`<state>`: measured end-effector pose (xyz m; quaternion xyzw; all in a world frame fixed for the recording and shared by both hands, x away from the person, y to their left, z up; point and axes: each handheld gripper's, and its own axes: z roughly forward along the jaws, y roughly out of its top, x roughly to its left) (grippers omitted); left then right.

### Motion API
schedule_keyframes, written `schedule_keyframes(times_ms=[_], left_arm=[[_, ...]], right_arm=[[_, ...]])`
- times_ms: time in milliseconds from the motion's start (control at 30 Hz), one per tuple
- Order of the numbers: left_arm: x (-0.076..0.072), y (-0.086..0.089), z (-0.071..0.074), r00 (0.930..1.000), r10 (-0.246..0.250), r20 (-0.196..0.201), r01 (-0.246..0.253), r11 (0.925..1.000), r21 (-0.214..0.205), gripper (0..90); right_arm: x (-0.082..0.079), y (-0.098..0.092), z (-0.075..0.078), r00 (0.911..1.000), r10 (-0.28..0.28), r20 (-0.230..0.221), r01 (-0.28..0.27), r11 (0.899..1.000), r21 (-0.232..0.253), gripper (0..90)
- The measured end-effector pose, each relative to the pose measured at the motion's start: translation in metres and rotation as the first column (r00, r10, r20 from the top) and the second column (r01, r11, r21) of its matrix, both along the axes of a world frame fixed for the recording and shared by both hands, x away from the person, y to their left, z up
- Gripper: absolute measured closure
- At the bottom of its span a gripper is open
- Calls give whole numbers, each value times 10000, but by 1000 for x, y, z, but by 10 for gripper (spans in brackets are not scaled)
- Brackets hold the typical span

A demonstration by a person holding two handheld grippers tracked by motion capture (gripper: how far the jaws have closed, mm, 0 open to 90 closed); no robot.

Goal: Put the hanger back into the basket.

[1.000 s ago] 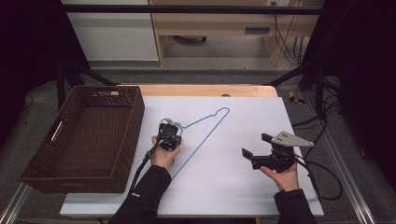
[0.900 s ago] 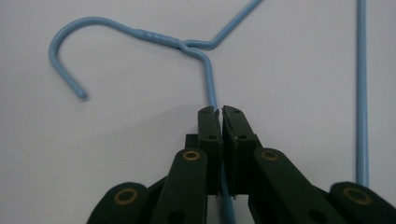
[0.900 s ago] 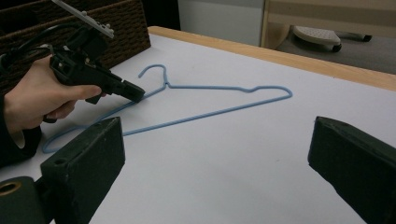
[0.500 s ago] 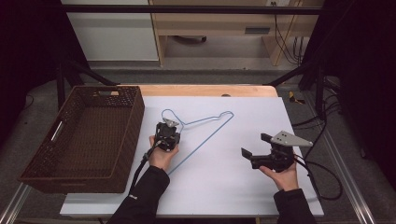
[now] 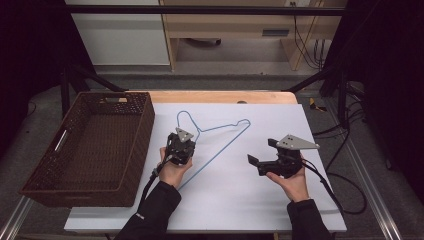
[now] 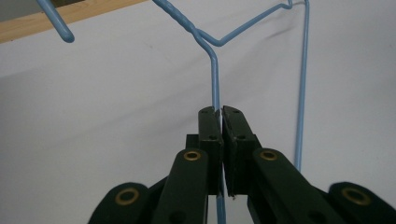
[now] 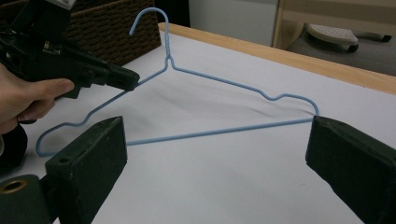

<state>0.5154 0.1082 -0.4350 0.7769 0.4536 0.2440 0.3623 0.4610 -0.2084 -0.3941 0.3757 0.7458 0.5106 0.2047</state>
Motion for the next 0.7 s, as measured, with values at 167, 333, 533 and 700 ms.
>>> schedule_keyframes(times_ms=[167, 333, 533, 700], left_arm=[[-4, -1, 1, 9999, -80, 110, 81, 10000, -39, 871], [-8, -1, 2, 9996, -173, 217, 174, 9998, -2, 871], [-11, -2, 3, 9993, -239, 289, 241, 9997, -76, 872], [-14, -2, 4, 9990, -309, 324, 314, 9994, -129, 872]], right_arm=[[12, 17, 1, 9997, 237, 19, -237, 9997, 74, 69], [28, 31, 1, 9994, 332, 2, -332, 9992, 214, 86], [43, 45, 3, 9993, 386, -29, -385, 9987, 326, 105], [60, 66, 4, 9989, 465, -81, -463, 9984, 322, 143]])
